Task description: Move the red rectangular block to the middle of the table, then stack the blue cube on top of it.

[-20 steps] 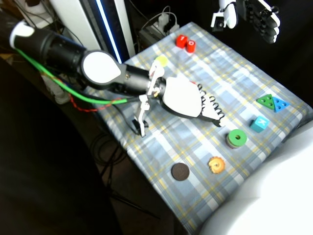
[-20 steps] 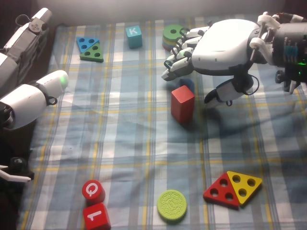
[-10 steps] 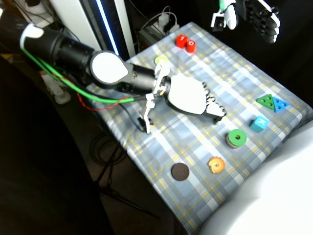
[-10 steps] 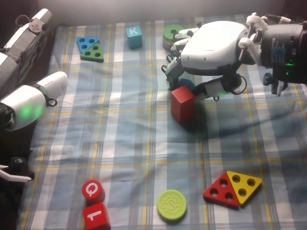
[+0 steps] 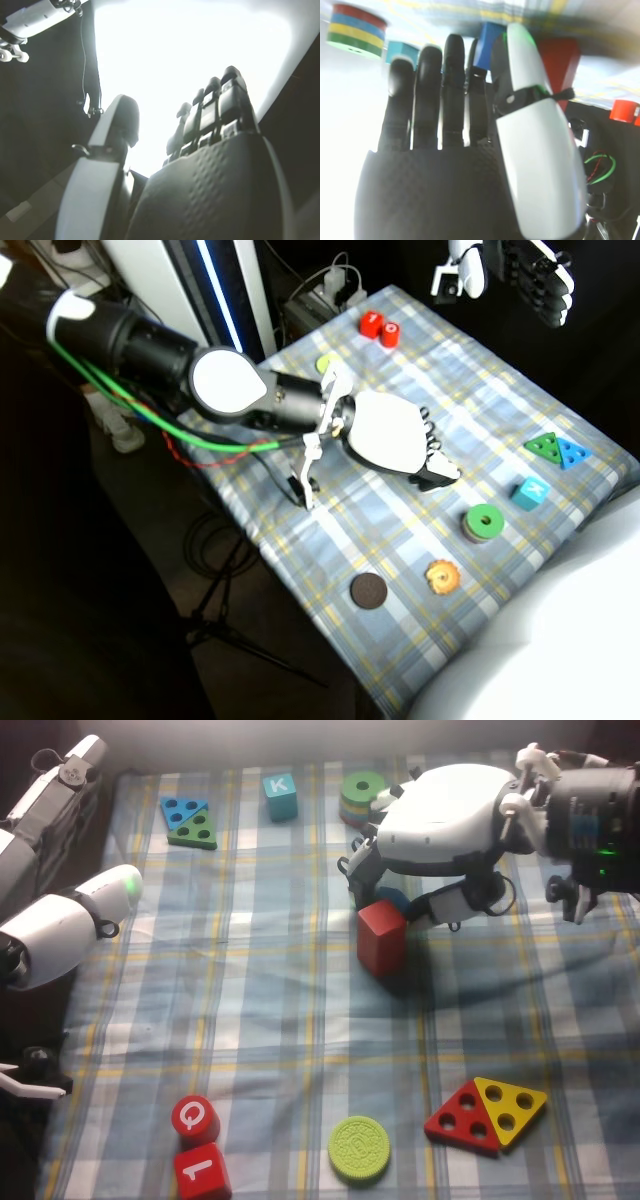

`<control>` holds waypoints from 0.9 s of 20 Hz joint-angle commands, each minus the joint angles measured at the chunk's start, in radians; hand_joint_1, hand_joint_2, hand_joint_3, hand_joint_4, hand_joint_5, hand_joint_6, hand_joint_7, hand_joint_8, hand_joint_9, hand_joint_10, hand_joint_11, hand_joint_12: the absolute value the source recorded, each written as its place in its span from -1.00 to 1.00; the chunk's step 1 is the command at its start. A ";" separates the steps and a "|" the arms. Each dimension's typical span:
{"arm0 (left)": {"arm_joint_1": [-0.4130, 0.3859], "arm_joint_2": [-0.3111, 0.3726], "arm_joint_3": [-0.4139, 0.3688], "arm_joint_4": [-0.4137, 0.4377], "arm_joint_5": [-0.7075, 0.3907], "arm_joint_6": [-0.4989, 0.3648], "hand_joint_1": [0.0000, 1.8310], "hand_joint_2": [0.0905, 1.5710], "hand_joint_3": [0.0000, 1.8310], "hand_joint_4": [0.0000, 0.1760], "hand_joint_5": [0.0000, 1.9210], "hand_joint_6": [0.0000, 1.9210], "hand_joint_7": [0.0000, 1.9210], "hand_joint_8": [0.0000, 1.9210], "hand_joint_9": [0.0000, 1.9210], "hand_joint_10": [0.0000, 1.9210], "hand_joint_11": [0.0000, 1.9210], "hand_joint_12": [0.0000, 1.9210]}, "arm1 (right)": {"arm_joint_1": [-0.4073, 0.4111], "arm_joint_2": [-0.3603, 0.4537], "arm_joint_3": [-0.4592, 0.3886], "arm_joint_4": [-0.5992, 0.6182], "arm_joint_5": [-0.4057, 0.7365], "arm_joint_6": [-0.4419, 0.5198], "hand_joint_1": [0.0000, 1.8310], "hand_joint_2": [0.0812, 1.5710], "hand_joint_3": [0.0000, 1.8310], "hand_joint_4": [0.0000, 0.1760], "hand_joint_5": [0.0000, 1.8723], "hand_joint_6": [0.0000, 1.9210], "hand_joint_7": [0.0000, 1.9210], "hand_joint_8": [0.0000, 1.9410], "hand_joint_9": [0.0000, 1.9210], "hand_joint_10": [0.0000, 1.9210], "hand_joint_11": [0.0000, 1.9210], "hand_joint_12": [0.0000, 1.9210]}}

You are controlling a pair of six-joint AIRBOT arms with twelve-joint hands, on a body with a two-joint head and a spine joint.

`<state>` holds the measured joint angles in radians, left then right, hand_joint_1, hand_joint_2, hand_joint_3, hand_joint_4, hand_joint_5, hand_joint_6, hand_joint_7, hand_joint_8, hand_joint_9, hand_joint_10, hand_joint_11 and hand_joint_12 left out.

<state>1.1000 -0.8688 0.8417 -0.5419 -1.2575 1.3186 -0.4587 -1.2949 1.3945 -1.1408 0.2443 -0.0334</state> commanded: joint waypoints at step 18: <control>0.000 -0.003 0.006 0.022 -0.126 -0.009 -0.07 0.84 -1.00 -0.23 -1.00 -1.00 -1.00 -1.00 -1.00 -1.00 -1.00 -1.00 | 0.118 0.075 -0.053 0.082 0.210 -0.001 0.28 0.58 -1.00 -1.00 -0.35 0.50 -0.11 0.40 -0.20 0.47 -0.57 0.96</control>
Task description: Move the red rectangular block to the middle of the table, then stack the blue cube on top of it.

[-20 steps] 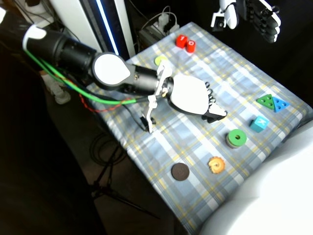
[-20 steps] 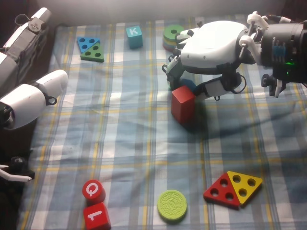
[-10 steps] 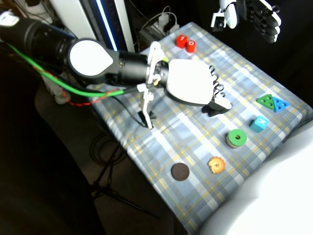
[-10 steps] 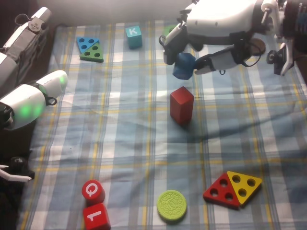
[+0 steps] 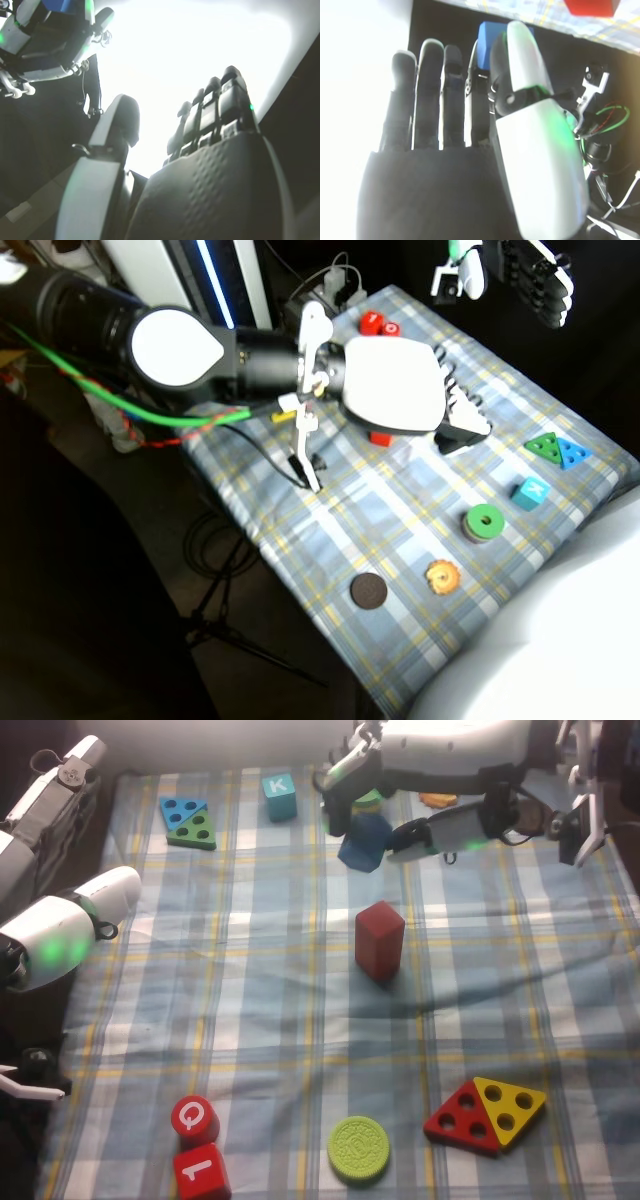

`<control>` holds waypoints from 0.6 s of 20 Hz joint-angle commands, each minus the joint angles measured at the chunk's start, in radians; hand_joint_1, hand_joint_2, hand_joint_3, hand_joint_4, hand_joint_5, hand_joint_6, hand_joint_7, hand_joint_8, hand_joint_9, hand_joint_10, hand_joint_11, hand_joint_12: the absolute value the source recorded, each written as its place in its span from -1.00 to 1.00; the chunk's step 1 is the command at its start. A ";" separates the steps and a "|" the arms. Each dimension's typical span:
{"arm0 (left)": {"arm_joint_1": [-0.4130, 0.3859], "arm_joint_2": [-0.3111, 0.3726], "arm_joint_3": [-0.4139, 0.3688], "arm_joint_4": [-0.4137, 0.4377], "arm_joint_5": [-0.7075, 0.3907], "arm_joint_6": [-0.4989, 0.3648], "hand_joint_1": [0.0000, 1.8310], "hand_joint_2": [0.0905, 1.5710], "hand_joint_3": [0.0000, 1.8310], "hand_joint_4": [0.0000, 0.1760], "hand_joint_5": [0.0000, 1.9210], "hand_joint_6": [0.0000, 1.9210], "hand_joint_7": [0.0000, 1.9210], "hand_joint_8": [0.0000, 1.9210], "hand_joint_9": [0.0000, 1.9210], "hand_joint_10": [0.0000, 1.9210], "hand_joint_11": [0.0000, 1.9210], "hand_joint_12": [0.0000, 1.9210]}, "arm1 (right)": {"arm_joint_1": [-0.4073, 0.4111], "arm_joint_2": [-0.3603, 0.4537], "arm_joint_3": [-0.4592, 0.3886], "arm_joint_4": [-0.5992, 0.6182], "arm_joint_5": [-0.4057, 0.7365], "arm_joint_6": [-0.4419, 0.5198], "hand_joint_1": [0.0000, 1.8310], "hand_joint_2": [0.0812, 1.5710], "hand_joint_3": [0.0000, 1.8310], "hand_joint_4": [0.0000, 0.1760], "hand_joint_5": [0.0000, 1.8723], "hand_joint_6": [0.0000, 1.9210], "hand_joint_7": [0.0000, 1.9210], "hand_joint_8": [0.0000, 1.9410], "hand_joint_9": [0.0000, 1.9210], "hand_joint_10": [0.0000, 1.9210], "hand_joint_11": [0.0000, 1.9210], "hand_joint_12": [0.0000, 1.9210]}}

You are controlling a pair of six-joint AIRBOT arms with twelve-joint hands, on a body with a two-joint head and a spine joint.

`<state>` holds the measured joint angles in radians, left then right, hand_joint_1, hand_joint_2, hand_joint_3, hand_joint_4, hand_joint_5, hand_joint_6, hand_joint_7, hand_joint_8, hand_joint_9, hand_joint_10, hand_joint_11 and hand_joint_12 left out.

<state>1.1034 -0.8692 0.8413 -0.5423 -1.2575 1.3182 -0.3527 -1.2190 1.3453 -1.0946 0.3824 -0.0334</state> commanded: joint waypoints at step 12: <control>0.005 -0.002 0.005 0.019 -0.130 -0.015 -0.11 0.85 -1.00 0.00 -1.00 -1.00 -1.00 -1.00 -1.00 -1.00 -1.00 -1.00 | -0.036 0.043 -0.065 0.035 0.134 0.000 0.31 0.47 -1.00 -1.00 -0.07 0.11 -0.10 0.38 -0.22 0.39 -0.35 0.75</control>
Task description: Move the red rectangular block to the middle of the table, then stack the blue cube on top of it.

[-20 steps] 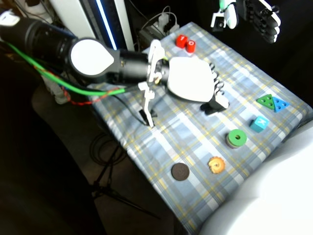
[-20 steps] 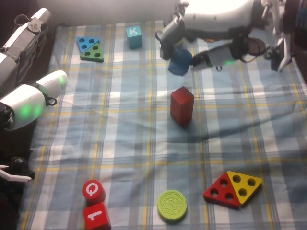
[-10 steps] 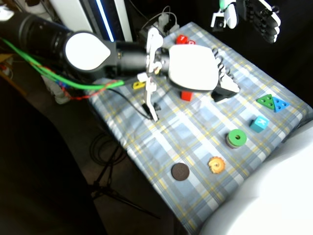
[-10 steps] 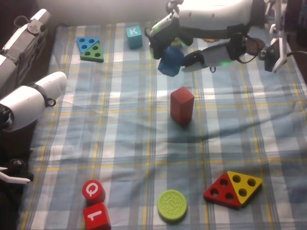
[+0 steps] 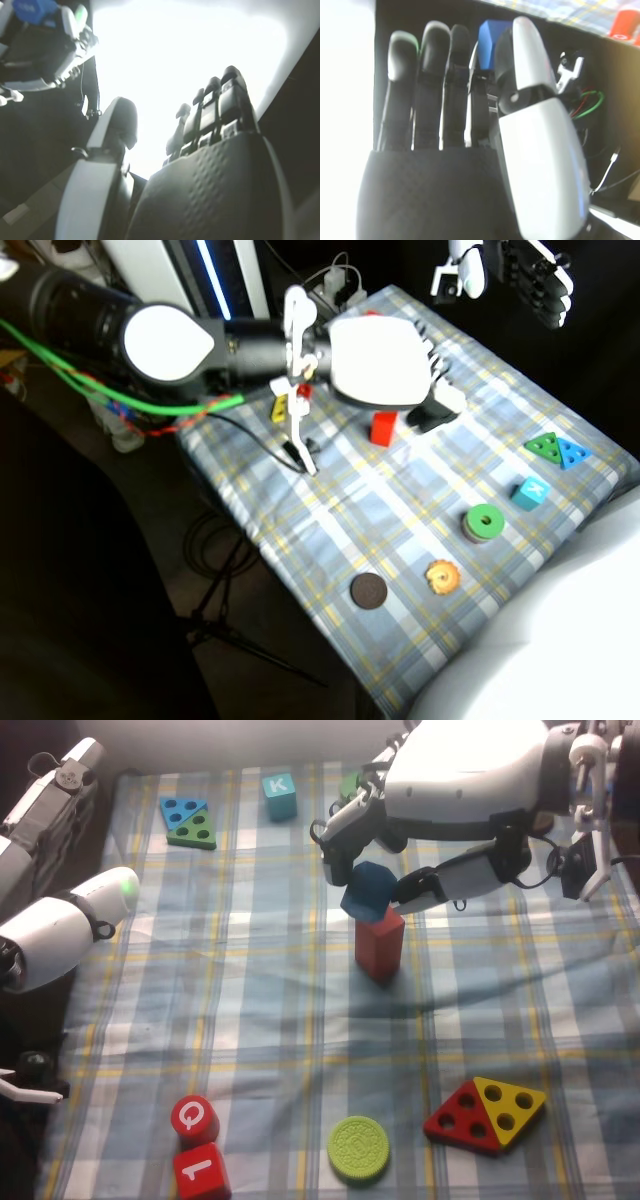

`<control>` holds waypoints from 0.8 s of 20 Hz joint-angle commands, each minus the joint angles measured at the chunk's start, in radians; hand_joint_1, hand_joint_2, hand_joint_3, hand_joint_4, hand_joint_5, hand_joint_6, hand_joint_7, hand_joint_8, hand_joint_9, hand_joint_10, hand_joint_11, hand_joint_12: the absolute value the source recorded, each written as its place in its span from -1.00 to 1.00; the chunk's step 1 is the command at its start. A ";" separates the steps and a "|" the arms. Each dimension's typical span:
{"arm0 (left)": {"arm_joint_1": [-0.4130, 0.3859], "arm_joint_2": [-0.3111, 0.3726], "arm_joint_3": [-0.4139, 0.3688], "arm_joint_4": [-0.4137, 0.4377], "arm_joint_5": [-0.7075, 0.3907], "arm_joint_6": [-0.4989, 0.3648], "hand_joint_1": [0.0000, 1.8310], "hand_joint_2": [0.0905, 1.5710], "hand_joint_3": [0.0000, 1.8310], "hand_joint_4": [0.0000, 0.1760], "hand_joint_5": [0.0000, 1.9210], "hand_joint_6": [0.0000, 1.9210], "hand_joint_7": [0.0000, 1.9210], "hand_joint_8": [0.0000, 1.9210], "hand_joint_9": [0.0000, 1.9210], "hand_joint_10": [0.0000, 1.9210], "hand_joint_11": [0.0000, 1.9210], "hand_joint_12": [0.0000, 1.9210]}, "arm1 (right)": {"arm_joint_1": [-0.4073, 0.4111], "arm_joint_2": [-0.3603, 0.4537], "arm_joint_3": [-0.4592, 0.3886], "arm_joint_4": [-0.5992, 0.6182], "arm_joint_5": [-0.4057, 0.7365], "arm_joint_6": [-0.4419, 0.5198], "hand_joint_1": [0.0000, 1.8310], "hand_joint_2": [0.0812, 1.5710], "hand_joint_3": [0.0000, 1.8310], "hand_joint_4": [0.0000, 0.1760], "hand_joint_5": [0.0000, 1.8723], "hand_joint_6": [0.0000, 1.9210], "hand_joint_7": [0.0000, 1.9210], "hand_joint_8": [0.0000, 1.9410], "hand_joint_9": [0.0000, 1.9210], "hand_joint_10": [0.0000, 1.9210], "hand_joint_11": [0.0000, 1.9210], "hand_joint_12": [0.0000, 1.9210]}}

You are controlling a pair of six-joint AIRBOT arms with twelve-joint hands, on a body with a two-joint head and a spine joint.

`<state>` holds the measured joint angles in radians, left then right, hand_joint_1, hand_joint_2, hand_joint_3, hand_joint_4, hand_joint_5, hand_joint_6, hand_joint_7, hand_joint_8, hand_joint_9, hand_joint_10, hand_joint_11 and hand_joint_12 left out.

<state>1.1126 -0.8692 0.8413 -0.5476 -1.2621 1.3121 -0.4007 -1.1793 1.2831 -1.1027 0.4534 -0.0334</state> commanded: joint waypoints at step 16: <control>0.000 -0.004 0.005 0.021 -0.131 -0.013 -0.06 0.83 -1.00 0.21 -1.00 -1.00 -1.00 -1.00 -1.00 -1.00 -1.00 -1.00 | -0.027 0.038 -0.020 0.061 0.072 0.010 0.47 0.51 -1.00 -1.00 -0.15 0.24 -0.15 0.37 -0.28 0.57 -0.57 0.86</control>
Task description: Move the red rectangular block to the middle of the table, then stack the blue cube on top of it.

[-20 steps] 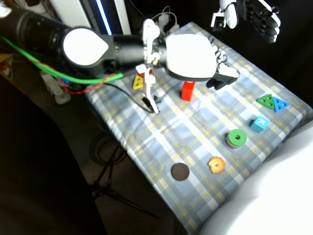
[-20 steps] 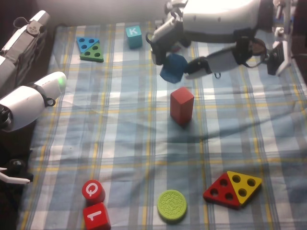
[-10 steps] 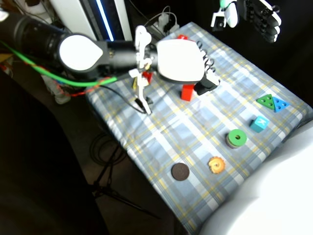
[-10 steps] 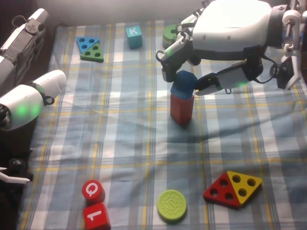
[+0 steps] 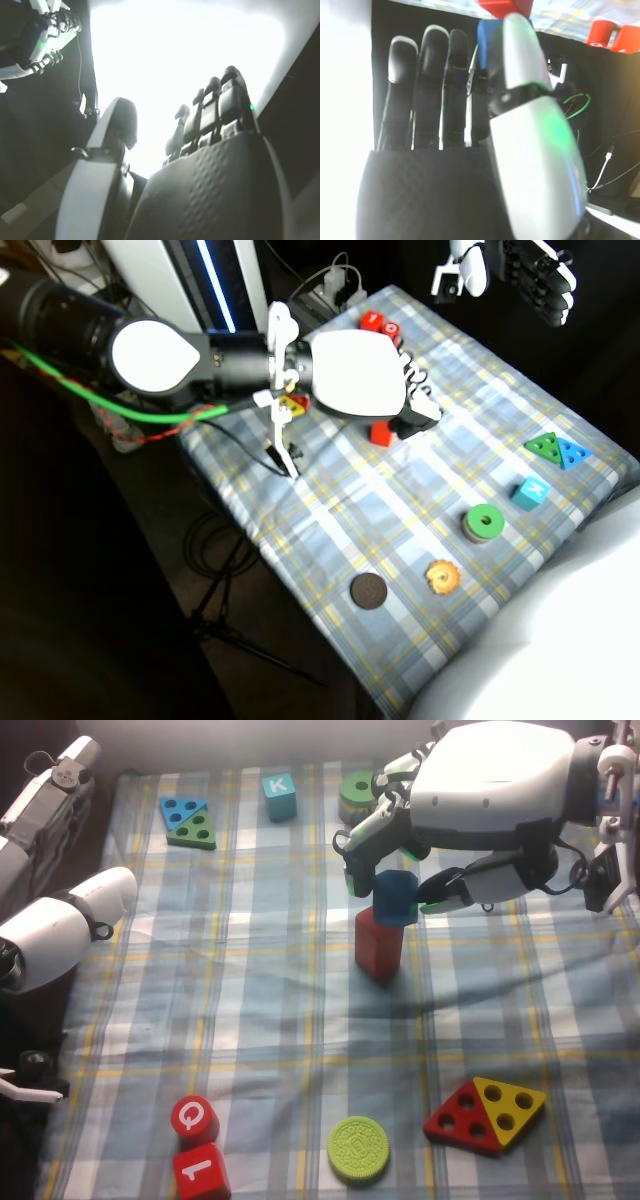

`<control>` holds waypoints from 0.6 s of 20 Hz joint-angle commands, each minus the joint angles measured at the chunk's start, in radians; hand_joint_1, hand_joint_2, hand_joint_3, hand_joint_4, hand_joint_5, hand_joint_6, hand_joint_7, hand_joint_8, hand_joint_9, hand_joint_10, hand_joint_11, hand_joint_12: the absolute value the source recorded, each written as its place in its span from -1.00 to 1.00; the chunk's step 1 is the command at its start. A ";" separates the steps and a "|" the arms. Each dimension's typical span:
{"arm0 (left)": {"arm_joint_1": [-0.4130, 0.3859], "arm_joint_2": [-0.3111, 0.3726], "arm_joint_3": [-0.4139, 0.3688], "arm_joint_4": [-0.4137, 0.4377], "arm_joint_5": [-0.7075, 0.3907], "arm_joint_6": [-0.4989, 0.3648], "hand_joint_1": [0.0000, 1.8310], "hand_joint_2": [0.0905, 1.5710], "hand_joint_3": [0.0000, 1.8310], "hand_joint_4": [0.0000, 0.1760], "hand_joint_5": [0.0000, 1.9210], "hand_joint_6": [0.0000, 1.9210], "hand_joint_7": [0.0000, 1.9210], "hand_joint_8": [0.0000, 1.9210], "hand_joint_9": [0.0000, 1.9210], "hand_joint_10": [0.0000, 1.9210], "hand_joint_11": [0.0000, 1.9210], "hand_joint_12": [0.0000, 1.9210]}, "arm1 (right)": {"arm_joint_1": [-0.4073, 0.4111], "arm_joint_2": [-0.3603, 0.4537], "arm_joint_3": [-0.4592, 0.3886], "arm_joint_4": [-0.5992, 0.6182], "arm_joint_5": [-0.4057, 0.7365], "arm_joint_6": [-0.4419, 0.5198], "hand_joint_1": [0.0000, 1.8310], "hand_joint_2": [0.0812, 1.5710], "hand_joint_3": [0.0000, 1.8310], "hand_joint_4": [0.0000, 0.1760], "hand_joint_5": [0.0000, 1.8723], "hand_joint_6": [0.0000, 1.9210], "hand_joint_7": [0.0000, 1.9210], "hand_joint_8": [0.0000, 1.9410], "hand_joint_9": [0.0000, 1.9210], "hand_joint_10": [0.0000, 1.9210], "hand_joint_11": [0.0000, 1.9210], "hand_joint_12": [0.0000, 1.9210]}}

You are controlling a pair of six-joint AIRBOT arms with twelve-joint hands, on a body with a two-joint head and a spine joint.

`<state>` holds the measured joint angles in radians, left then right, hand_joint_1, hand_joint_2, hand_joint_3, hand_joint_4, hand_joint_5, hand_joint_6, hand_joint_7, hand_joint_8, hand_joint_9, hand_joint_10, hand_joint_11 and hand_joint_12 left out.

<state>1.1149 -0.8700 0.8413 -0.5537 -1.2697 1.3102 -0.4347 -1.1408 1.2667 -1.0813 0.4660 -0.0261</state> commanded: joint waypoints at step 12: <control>-0.002 -0.004 0.006 0.027 -0.125 -0.013 -0.07 0.84 -1.00 0.04 -1.00 -1.00 -1.00 -1.00 -1.00 -1.00 -1.00 -1.00 | -0.001 -0.001 0.004 0.044 0.063 0.003 0.31 0.50 -1.00 -1.00 -0.08 0.10 -0.16 0.47 -0.33 0.55 -0.47 0.92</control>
<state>1.1149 -0.8700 0.8413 -0.5545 -1.2713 1.3071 -0.4419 -1.1408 1.2697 -1.0817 0.4656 -0.0254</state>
